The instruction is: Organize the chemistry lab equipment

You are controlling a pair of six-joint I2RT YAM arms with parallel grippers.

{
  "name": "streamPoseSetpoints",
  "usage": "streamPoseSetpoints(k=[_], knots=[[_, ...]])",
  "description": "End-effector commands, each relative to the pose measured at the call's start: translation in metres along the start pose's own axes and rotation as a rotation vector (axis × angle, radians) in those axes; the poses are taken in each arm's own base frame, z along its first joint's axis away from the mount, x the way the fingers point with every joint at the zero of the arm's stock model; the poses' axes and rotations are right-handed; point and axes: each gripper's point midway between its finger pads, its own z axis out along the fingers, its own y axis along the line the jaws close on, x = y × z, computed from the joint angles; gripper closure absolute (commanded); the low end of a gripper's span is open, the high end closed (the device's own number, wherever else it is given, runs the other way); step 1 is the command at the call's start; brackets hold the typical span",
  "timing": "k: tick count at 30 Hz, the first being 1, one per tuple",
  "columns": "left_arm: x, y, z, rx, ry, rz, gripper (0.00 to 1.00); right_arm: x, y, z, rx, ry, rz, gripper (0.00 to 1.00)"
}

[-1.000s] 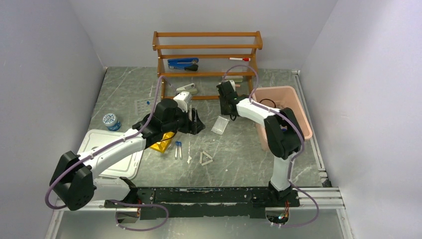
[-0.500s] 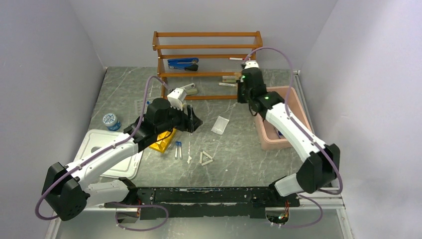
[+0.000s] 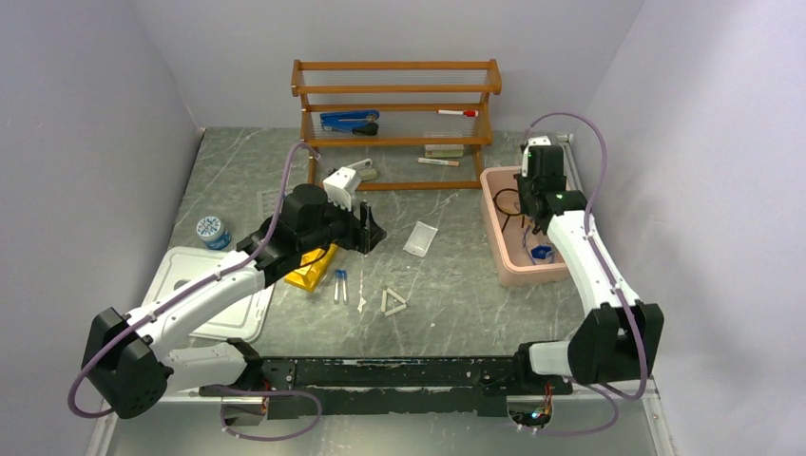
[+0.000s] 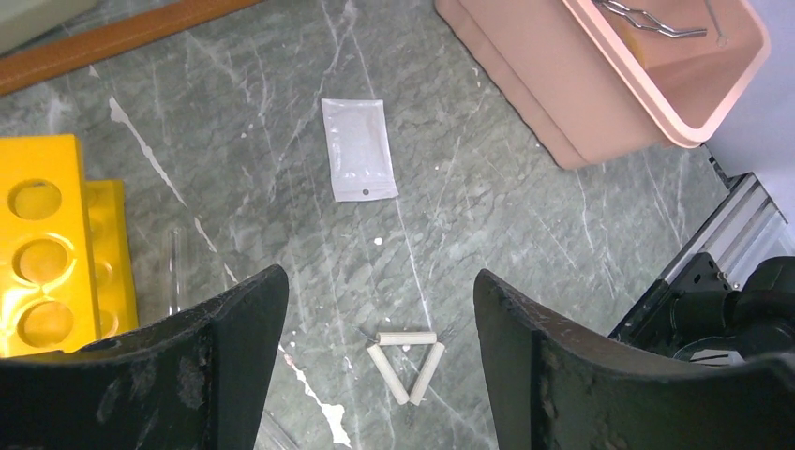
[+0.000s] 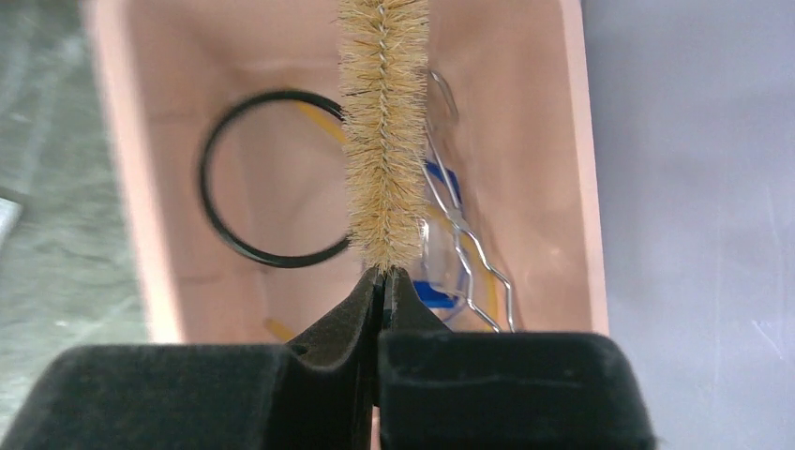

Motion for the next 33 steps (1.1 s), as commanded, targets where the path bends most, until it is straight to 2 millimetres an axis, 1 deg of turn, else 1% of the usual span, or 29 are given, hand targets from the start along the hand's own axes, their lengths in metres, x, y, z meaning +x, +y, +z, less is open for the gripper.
streamPoseSetpoints(k=[1, 3, 6, 9, 11, 14, 19, 22, 24, 27, 28, 31, 32, 33], knots=[[-0.016, -0.006, -0.007, 0.021, -0.01, 0.061, 0.24, 0.039, -0.029, 0.022, 0.038, 0.139, -0.065, 1.0], [-0.016, -0.003, -0.009, 0.005, -0.014, 0.069, 0.23, 0.05, -0.044, 0.028, 0.062, 0.178, -0.048, 1.0], [-0.012, -0.001, -0.01, 0.001, -0.013, 0.066, 0.22, 0.063, -0.051, 0.034, 0.03, 0.212, -0.071, 1.0], [-0.007, -0.003, -0.008, 0.017, 0.005, 0.051, 0.23, 0.071, -0.046, 0.041, -0.06, 0.235, -0.079, 1.0], [-0.004, -0.005, -0.007, 0.028, 0.014, 0.043, 0.23, 0.076, -0.045, 0.048, -0.089, 0.26, -0.09, 1.0], [-0.002, -0.005, -0.007, 0.026, 0.026, 0.042, 0.23, 0.085, -0.049, 0.063, -0.096, 0.312, -0.085, 1.0], [0.0, -0.006, -0.006, 0.036, 0.028, 0.028, 0.24, 0.088, -0.052, 0.077, -0.088, 0.326, -0.076, 0.97], [0.0, -0.006, -0.006, 0.038, 0.027, 0.029, 0.24, 0.084, -0.056, 0.079, -0.067, 0.324, -0.071, 0.9], [-0.001, -0.006, -0.006, 0.037, 0.023, 0.031, 0.24, 0.077, -0.052, 0.077, -0.096, 0.319, -0.06, 0.83], [-0.002, -0.007, -0.007, 0.04, 0.019, 0.03, 0.23, 0.056, -0.051, 0.071, -0.091, 0.269, -0.02, 0.66], [-0.001, -0.007, -0.007, 0.039, 0.019, 0.029, 0.23, 0.05, -0.051, 0.068, -0.093, 0.256, -0.014, 0.63], [0.001, -0.006, -0.006, 0.038, 0.022, 0.024, 0.23, 0.032, -0.054, 0.06, -0.045, 0.225, 0.009, 0.63], [0.001, -0.006, -0.006, 0.037, 0.024, 0.02, 0.23, 0.024, -0.052, 0.056, -0.044, 0.209, 0.022, 0.63], [0.002, -0.005, -0.006, 0.033, 0.025, 0.019, 0.23, 0.015, -0.045, 0.051, -0.056, 0.19, 0.03, 0.63]])
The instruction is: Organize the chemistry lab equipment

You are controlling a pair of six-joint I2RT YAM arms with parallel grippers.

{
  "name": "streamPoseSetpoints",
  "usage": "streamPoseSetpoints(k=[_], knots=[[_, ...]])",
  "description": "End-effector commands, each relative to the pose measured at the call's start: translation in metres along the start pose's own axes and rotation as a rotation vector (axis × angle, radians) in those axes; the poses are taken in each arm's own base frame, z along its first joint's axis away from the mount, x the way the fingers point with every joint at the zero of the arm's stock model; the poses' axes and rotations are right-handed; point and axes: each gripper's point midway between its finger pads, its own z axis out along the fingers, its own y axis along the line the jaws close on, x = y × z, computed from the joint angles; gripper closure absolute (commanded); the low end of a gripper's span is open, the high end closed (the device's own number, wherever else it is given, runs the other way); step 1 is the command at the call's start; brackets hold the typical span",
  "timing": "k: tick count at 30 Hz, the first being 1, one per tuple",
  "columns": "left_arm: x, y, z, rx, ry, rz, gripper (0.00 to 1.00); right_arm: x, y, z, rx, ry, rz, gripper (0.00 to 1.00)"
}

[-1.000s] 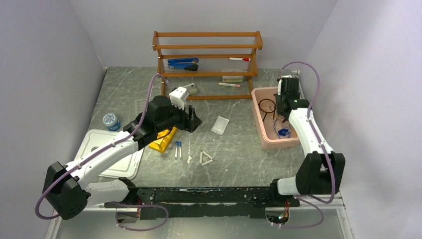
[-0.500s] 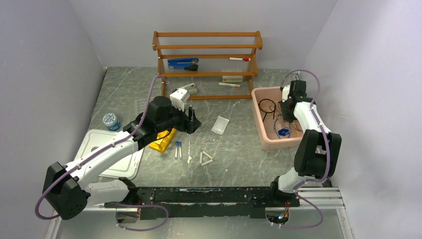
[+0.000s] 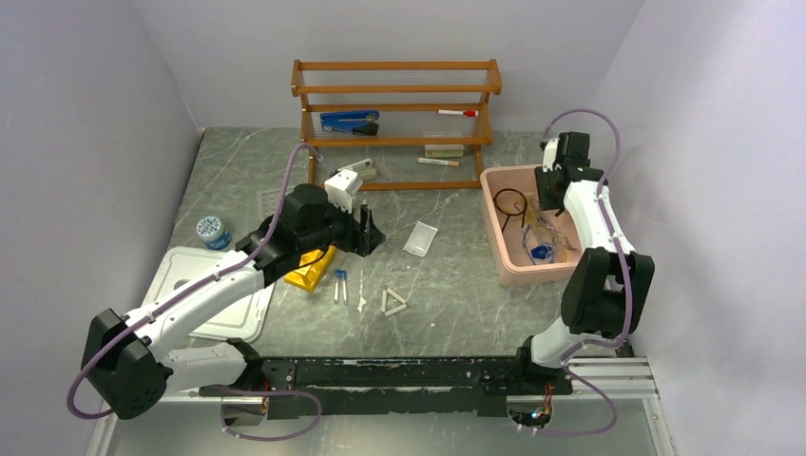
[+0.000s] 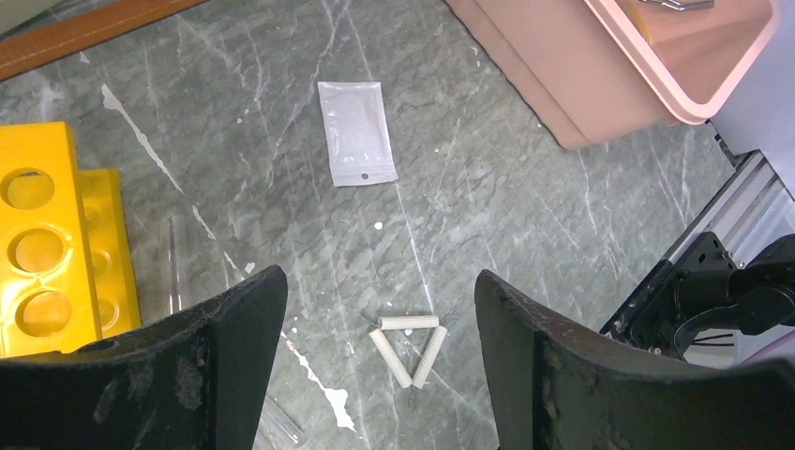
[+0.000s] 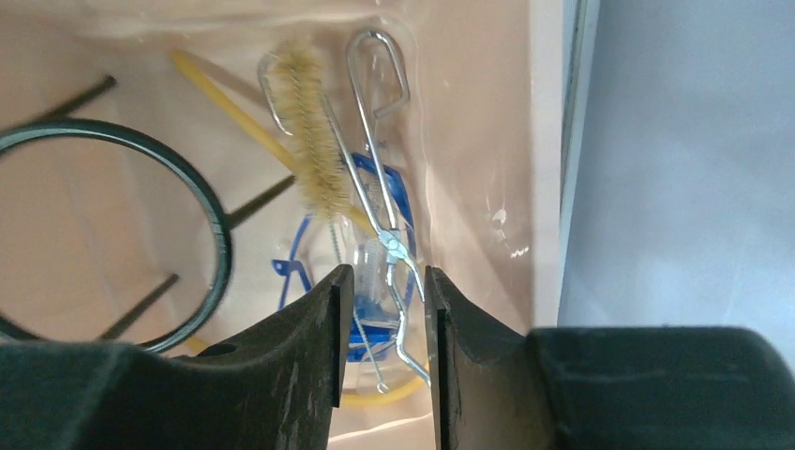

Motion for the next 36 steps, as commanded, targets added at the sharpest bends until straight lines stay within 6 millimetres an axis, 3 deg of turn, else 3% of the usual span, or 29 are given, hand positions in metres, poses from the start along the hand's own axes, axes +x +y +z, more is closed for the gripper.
streamPoseSetpoints(k=[1, 8, 12, 14, 19, 24, 31, 36], knots=[[0.001, -0.002, -0.001, 0.016, -0.004, -0.012, 0.23, -0.036, 0.015, -0.035, -0.001, -0.099, 0.057, 0.64], [0.02, 0.022, 0.0, -0.105, 0.064, -0.025, 0.25, -0.101, 0.099, -0.106, -0.145, -0.378, 0.099, 0.63], [0.042, 0.046, -0.005, -0.231, 0.136, -0.035, 0.28, -0.11, 0.142, -0.138, -0.303, -0.464, 0.199, 0.63], [0.055, 0.059, -0.009, -0.304, 0.169, -0.048, 0.31, -0.107, 0.177, -0.149, -0.415, -0.479, 0.206, 0.64], [0.093, 0.083, -0.015, -0.433, 0.282, -0.092, 0.34, -0.084, 0.239, -0.154, -0.544, -0.449, 0.276, 0.68], [0.124, 0.091, -0.009, -0.461, 0.398, -0.096, 0.42, -0.047, 0.29, -0.138, -0.583, -0.372, 0.278, 0.74], [0.13, 0.077, 0.004, -0.34, 0.402, -0.076, 0.47, 0.033, 0.351, -0.11, -0.572, -0.182, 0.105, 0.66], [0.121, 0.073, 0.003, -0.32, 0.358, -0.075, 0.47, 0.093, 0.373, -0.093, -0.521, -0.079, -0.1, 0.63]])
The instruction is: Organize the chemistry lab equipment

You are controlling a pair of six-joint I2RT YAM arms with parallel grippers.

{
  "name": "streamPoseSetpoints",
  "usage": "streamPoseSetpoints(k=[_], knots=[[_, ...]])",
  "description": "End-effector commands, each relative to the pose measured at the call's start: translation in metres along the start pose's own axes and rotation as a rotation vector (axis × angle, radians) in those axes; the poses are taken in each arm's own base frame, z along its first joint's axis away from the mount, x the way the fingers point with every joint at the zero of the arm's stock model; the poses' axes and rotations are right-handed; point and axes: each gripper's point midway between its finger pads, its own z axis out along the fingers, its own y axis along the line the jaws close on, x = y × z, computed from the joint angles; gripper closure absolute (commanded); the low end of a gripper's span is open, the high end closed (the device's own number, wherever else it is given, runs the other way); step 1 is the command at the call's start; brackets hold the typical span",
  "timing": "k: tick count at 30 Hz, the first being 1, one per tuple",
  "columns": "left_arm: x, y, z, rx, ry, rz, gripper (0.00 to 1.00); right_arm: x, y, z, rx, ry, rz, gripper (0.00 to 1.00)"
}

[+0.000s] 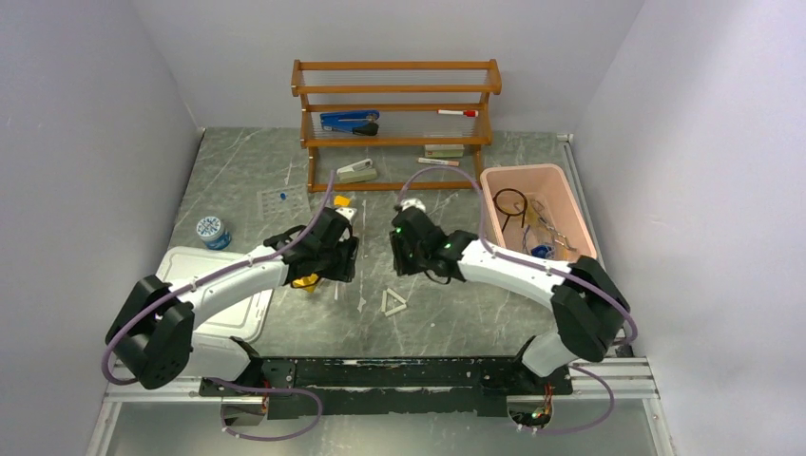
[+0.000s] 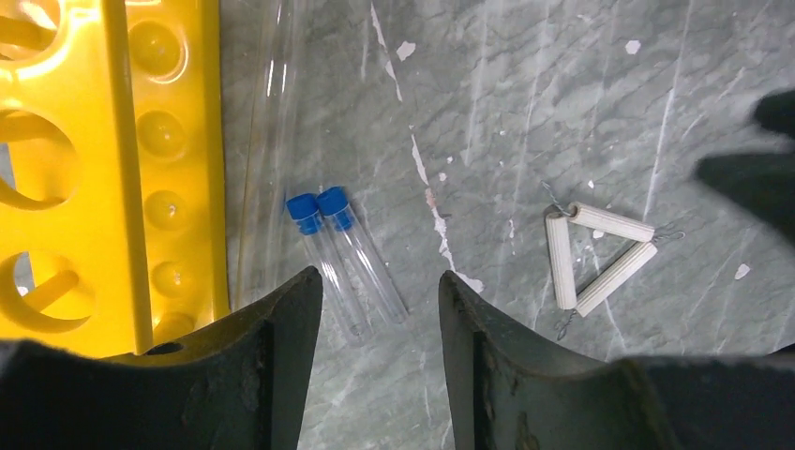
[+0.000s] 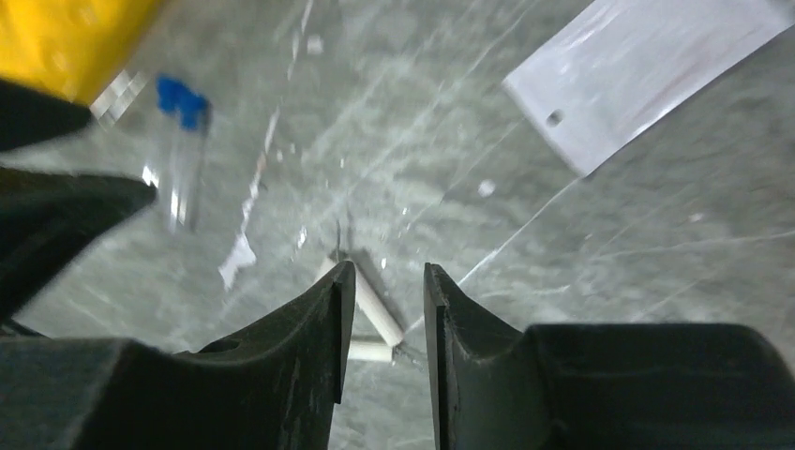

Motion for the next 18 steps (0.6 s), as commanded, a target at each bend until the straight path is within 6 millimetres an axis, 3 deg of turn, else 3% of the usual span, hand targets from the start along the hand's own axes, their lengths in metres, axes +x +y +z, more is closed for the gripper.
streamPoseSetpoints(k=[1, 8, 18], knots=[[-0.015, -0.01, -0.008, 0.066, -0.075, 0.007, 0.47, 0.047, 0.005, 0.012, 0.031, 0.106, -0.122, 0.63], [-0.026, -0.009, -0.02, 0.072, -0.154, -0.015, 0.46, 0.091, 0.024, 0.025, -0.042, 0.245, -0.233, 0.6], [-0.035, -0.001, -0.034, 0.038, -0.23, -0.054, 0.46, 0.103, 0.019, 0.038, 0.027, 0.298, -0.315, 0.63]])
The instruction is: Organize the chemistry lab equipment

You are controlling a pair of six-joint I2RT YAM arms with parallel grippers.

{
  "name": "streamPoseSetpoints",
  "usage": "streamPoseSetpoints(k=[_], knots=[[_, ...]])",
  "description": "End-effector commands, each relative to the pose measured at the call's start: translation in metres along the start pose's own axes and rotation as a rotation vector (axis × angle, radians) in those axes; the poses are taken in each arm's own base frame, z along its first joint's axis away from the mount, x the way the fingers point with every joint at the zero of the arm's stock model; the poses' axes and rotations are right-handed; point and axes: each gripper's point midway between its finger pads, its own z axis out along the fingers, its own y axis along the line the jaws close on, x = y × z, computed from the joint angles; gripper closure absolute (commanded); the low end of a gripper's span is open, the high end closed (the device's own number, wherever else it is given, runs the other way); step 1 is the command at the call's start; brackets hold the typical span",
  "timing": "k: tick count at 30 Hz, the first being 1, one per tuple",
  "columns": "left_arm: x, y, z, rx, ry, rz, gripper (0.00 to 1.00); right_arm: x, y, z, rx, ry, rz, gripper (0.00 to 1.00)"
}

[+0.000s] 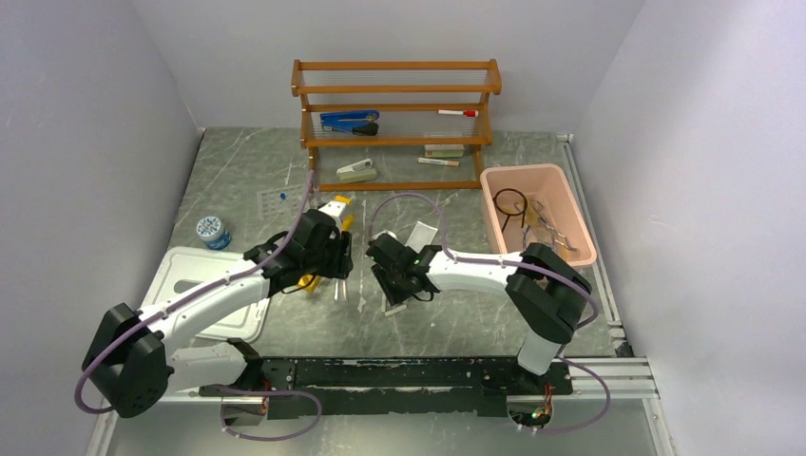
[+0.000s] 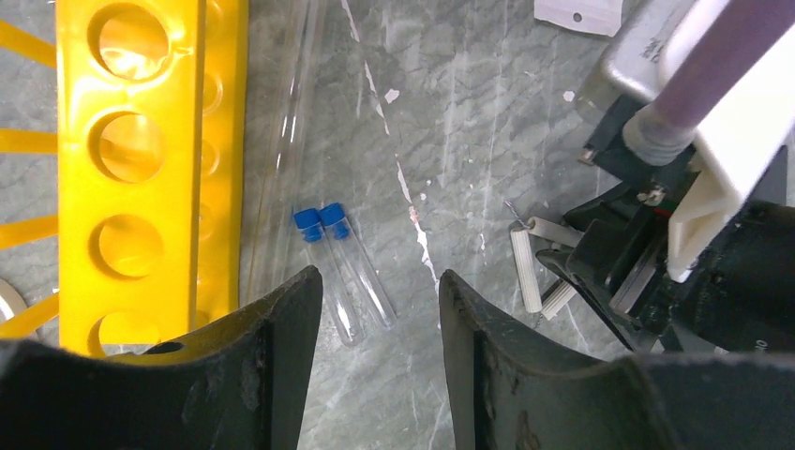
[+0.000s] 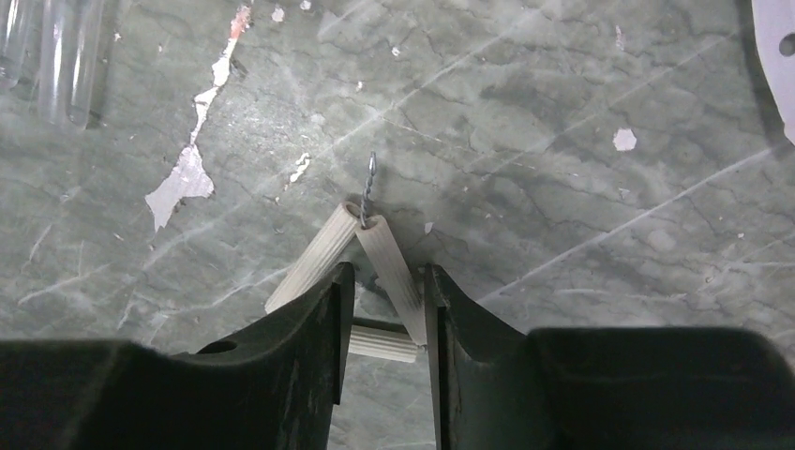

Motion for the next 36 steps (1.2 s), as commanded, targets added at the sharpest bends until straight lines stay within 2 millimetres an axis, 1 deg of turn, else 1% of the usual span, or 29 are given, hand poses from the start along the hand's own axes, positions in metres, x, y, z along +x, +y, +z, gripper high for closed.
streamPoseSetpoints(k=[1, 5, 8, 10, 11, 13, 16, 19, 20, 21, 23, 27, 30, 31, 33, 34, 35, 36], knots=[[-0.015, 0.002, -0.007, -0.011, -0.078, -0.027, 0.46, 0.007, -0.003, 0.007, 0.046, 0.037, -0.059, 0.64], [-0.02, 0.004, -0.012, -0.018, -0.105, -0.032, 0.46, 0.012, -0.01, 0.013, 0.096, 0.057, -0.087, 0.71], [-0.025, 0.003, -0.016, -0.016, -0.127, -0.037, 0.46, 0.011, -0.013, 0.013, 0.122, 0.05, -0.096, 0.87], [-0.027, 0.004, -0.017, -0.015, -0.136, -0.039, 0.46, 0.006, -0.016, 0.01, 0.143, 0.028, -0.091, 0.97], [-0.027, 0.004, -0.018, -0.018, -0.139, -0.04, 0.46, 0.005, -0.016, 0.008, 0.146, 0.019, -0.09, 1.0], [-0.029, 0.005, -0.019, -0.023, -0.147, -0.043, 0.47, -0.004, -0.015, 0.001, 0.141, -0.013, -0.085, 1.0], [-0.034, 0.009, -0.024, -0.049, -0.17, -0.054, 0.48, -0.03, -0.005, -0.019, 0.099, -0.101, -0.072, 1.0], [-0.04, 0.014, -0.031, -0.073, -0.202, -0.066, 0.49, -0.062, -0.001, -0.047, 0.079, -0.214, -0.042, 1.0], [-0.042, 0.015, -0.033, -0.076, -0.211, -0.069, 0.49, -0.073, -0.002, -0.059, 0.077, -0.258, -0.028, 1.0], [-0.044, 0.015, -0.034, -0.076, -0.217, -0.07, 0.49, -0.08, -0.004, -0.065, 0.08, -0.282, -0.018, 1.0], [-0.046, 0.014, -0.037, -0.07, -0.229, -0.072, 0.49, -0.096, -0.013, -0.085, 0.106, -0.345, 0.014, 1.0], [-0.05, 0.011, -0.04, -0.054, -0.245, -0.065, 0.48, -0.122, -0.041, -0.12, 0.195, -0.443, 0.086, 1.0], [-0.054, 0.007, -0.043, -0.032, -0.261, -0.05, 0.48, -0.137, -0.074, -0.151, 0.289, -0.519, 0.164, 1.0], [-0.055, 0.006, -0.044, -0.023, -0.266, -0.044, 0.47, -0.14, -0.088, -0.161, 0.325, -0.539, 0.2, 1.0], [-0.058, 0.001, -0.046, 0.007, -0.281, -0.035, 0.47, -0.141, -0.123, -0.185, 0.408, -0.578, 0.302, 1.0], [-0.057, -0.001, -0.046, 0.019, -0.282, -0.03, 0.46, -0.139, -0.144, -0.196, 0.454, -0.594, 0.358, 1.0], [-0.058, -0.002, -0.046, 0.031, -0.285, -0.028, 0.46, -0.136, -0.17, -0.21, 0.504, -0.614, 0.422, 1.0], [-0.057, -0.004, -0.046, 0.039, -0.283, -0.025, 0.46, -0.133, -0.188, -0.222, 0.534, -0.639, 0.469, 1.0]])
